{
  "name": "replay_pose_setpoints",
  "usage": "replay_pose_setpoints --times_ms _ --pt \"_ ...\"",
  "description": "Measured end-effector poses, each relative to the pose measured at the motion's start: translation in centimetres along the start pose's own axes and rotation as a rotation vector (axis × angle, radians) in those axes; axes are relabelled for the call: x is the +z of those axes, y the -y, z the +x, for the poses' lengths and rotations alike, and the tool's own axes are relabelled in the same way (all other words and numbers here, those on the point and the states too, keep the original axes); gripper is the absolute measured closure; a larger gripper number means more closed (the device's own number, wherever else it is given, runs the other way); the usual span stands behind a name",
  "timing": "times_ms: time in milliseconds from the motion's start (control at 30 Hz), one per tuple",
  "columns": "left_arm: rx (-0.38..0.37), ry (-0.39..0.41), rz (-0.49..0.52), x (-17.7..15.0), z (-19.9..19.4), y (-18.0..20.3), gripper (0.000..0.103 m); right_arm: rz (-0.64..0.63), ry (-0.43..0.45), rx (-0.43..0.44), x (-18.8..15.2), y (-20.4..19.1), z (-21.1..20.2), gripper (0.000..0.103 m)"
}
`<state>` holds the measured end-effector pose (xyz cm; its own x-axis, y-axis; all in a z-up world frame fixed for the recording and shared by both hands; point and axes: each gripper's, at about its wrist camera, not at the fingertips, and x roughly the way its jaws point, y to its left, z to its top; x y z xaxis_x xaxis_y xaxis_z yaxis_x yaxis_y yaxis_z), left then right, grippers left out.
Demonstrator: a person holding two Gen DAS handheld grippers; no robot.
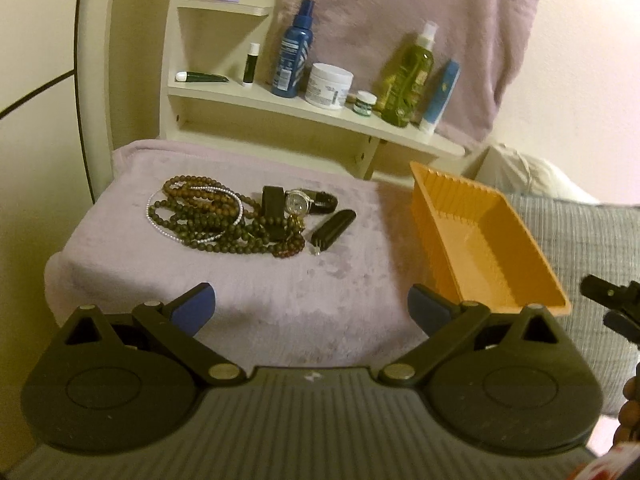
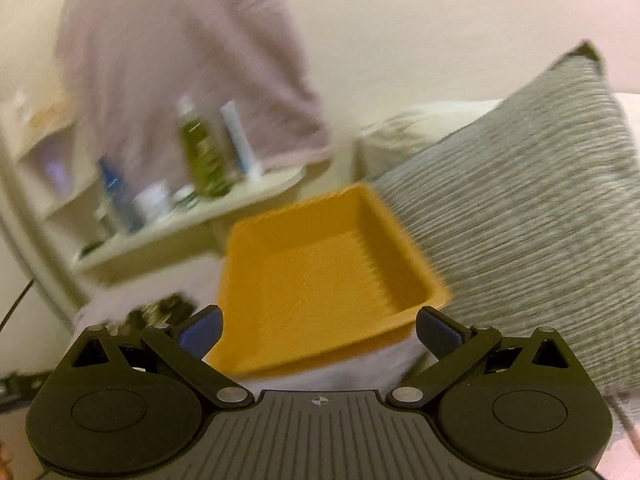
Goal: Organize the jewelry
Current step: 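Grasp the orange tray rim with the right tool and tilt it up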
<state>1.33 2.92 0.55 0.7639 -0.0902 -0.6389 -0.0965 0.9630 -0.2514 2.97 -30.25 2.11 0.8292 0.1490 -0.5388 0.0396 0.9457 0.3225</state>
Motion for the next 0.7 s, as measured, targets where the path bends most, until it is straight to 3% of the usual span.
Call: replay_pose_setpoints --times_ms 67,167,267,433,700 --pt "-0.008 0.018 -0.013 0.0 0.5 -0.4 0.001 0.031 0.043 -0.042 0.4 1.6 0.3 0.001" --pt "-0.006 0.035 -0.041 0.0 1.3 -0.9 0.001 0.07 0.069 -0.08 0.9 4.0 1.3 0.014" --pt "0.0 0.045 -0.048 0.1 2.2 -1.1 0.001 0.119 0.05 -0.086 1.1 5.9 3.1 0.019" --pt "0.005 0.045 0.01 -0.1 3.4 -0.4 0.001 0.189 0.023 -0.073 0.8 8.3 5.9 0.037" --pt "-0.016 -0.029 0.028 -0.3 5.3 0.8 0.002 0.237 -0.014 -0.043 0.3 9.5 9.2 0.059"
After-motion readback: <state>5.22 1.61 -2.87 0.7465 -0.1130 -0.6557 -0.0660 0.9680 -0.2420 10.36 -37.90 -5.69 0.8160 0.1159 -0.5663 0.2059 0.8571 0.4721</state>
